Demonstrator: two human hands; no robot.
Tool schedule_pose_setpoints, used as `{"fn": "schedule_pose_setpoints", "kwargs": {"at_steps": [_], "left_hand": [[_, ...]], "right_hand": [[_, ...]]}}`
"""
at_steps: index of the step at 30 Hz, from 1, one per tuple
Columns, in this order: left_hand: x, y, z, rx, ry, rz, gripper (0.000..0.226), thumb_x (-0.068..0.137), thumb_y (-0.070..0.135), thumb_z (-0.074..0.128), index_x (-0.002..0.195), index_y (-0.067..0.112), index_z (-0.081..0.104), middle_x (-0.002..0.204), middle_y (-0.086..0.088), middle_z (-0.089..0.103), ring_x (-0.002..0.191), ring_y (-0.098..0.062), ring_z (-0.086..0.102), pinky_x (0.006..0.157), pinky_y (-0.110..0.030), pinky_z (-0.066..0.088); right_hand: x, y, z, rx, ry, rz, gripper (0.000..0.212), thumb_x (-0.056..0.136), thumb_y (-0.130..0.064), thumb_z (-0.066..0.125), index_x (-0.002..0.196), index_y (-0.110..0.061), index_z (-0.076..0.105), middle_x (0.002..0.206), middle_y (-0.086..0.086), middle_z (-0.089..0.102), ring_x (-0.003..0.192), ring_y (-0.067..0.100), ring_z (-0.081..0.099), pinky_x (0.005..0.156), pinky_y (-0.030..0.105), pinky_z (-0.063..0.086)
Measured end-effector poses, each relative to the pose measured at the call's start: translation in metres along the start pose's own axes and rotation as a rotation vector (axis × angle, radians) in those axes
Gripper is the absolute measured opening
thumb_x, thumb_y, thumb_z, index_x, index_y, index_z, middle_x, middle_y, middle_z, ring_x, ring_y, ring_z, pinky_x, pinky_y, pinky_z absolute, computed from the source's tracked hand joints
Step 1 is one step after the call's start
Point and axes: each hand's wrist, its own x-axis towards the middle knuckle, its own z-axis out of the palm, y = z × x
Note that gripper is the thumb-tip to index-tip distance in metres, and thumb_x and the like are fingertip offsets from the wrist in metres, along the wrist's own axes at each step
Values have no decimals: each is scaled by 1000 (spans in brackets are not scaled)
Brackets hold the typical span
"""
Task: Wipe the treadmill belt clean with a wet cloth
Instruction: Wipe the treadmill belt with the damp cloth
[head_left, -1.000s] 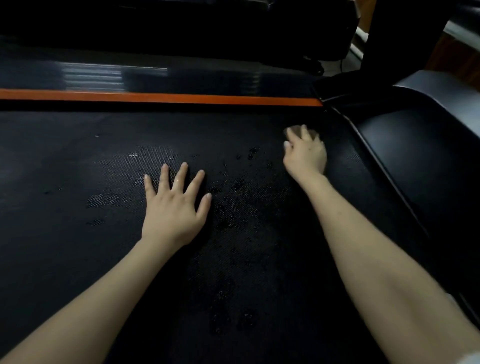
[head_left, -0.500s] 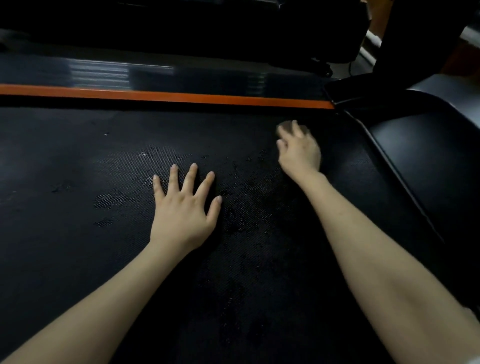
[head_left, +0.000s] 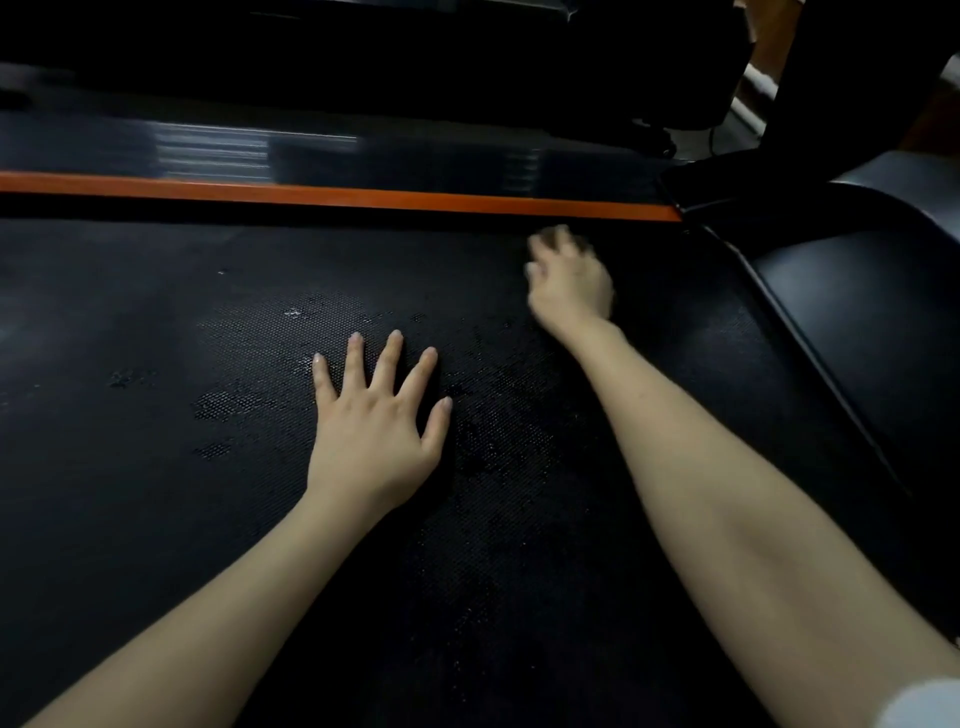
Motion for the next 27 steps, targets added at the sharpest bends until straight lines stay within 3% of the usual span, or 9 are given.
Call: {"fn": "schedule_pose_setpoints", "kwargs": {"at_steps": [3,6,8,10,13,17,20,24,27], "left_hand": [[0,-1,-1,-6,-10,4,77,81,62,-1,148,34,23,158,-3,17,146,-33,4,115,-57,-1],[-1,-4,0,-6,-10,12,77,80,63,-4,149,36,18,159,0,13,146,-31,2,115,-55,-3],[-1,-4,-1,-5,-6,12,75,82,63,-2,149,36,18,159,0,13,146,-31,2,116,-55,-3],[-1,-3,0,-8,0,8,74,83,62,0,149,35,20,159,-1,14,146,-32,3,115,-56,-3],[0,0,1,-8,4,5,73,85,60,5,148,32,27,157,-5,21,145,-36,9,115,-58,1],[0,-1,0,-5,2,16,72,85,60,6,147,31,29,156,-5,23,145,-36,11,115,-59,3],[-1,-4,2,-17,15,27,71,86,61,7,147,32,29,156,-4,23,145,-35,11,115,-58,2],[-2,-4,3,-28,30,26,69,87,60,11,146,31,33,155,-5,26,144,-35,14,115,-58,4],[0,-3,5,-20,24,10,71,86,61,9,146,32,31,156,-5,24,145,-35,12,115,-58,2]], "right_hand": [[-26,-41,8,44,-76,-342,43,98,-30,41,141,-27,41,155,4,23,136,37,29,110,39,26],[-23,-17,-3,40,-143,-542,43,99,-30,43,142,-31,38,156,-1,21,141,29,24,112,35,22],[-2,21,-7,-30,-121,-415,44,99,-30,42,142,-34,37,155,1,24,138,29,30,108,36,30],[19,53,-10,-38,-63,-95,43,99,-30,40,142,-31,38,154,5,25,135,34,33,107,41,34],[31,38,-3,8,7,221,41,98,-30,41,138,-26,43,151,10,28,130,40,34,107,49,33],[18,-41,17,4,-46,-153,43,98,-31,39,141,-25,39,154,10,23,132,39,32,106,44,32],[18,-41,15,23,-130,-378,44,100,-32,38,144,-31,34,157,5,18,140,32,22,112,38,23],[48,44,1,-83,-89,-106,44,99,-32,38,144,-34,34,156,7,20,136,35,30,109,41,32],[50,62,3,-87,-57,41,44,99,-32,36,144,-32,33,156,6,18,138,37,25,111,46,28]]}}
